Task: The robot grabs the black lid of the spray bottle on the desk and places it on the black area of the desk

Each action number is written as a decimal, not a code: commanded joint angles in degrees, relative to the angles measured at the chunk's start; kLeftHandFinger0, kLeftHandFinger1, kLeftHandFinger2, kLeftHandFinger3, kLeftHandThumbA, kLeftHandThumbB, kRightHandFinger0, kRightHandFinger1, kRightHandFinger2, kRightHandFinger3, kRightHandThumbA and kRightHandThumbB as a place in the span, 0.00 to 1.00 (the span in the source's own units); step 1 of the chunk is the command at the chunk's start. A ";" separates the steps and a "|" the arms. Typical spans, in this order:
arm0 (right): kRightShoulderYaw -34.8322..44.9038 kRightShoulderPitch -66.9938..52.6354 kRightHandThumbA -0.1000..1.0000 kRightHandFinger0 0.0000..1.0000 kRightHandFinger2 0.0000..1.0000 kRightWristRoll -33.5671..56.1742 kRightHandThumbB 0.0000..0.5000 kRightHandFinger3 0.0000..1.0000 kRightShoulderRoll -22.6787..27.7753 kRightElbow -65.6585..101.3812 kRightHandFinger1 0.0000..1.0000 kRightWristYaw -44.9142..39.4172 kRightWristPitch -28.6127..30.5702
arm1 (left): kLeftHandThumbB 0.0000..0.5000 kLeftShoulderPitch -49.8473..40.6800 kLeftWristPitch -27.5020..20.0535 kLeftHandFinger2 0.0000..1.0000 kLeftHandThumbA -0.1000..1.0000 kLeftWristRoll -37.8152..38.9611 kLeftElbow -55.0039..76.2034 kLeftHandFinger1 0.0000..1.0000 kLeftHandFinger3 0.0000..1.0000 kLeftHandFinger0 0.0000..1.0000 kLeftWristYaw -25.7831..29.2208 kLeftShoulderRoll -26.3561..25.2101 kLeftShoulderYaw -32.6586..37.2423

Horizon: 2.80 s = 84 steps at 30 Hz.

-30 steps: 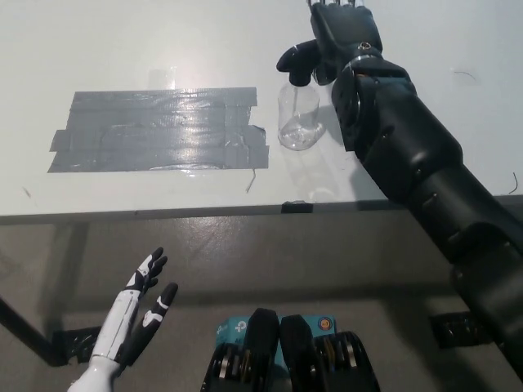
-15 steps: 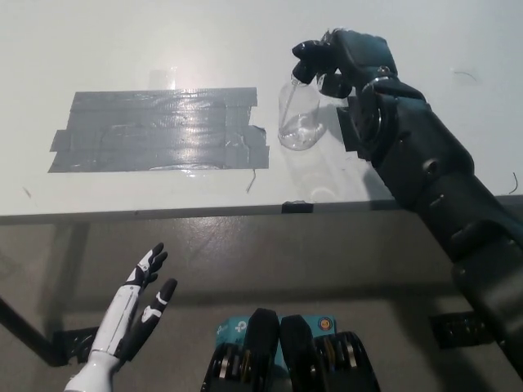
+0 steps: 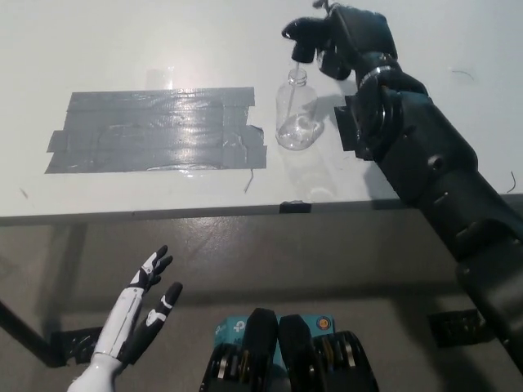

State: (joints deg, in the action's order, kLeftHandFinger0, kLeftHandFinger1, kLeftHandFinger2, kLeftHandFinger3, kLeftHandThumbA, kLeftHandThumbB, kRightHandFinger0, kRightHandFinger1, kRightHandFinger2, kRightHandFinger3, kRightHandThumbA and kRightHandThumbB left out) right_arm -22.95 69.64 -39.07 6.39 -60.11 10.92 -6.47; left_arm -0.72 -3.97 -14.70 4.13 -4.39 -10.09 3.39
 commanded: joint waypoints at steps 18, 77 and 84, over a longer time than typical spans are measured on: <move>8.24 3.53 0.00 0.06 0.74 6.24 0.23 0.81 2.96 18.72 0.43 -4.52 -5.03 | 0.00 -1.10 -1.02 0.87 0.86 1.51 1.74 0.99 1.00 1.00 -0.29 -0.63 -0.30; 10.81 -6.56 0.56 1.00 1.00 16.56 1.00 1.00 8.98 0.46 1.00 -8.91 9.98 | 0.00 -0.39 -1.67 1.00 0.77 -0.52 2.98 1.00 1.00 1.00 1.02 -1.24 -2.99; 9.97 -6.98 0.56 1.00 1.00 16.71 1.00 1.00 11.23 9.88 1.00 -14.64 7.23 | 0.00 0.69 -0.87 1.00 0.66 -0.50 3.16 1.00 1.00 1.00 0.83 -1.42 -3.41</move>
State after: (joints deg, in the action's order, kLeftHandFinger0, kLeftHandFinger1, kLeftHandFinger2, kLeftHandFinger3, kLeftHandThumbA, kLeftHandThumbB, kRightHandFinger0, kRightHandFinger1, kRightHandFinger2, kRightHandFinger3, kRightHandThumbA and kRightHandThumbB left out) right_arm -12.64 60.34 -23.66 15.26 -55.65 1.60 0.61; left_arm -1.11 -4.19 -14.93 5.70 -4.34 -10.27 0.41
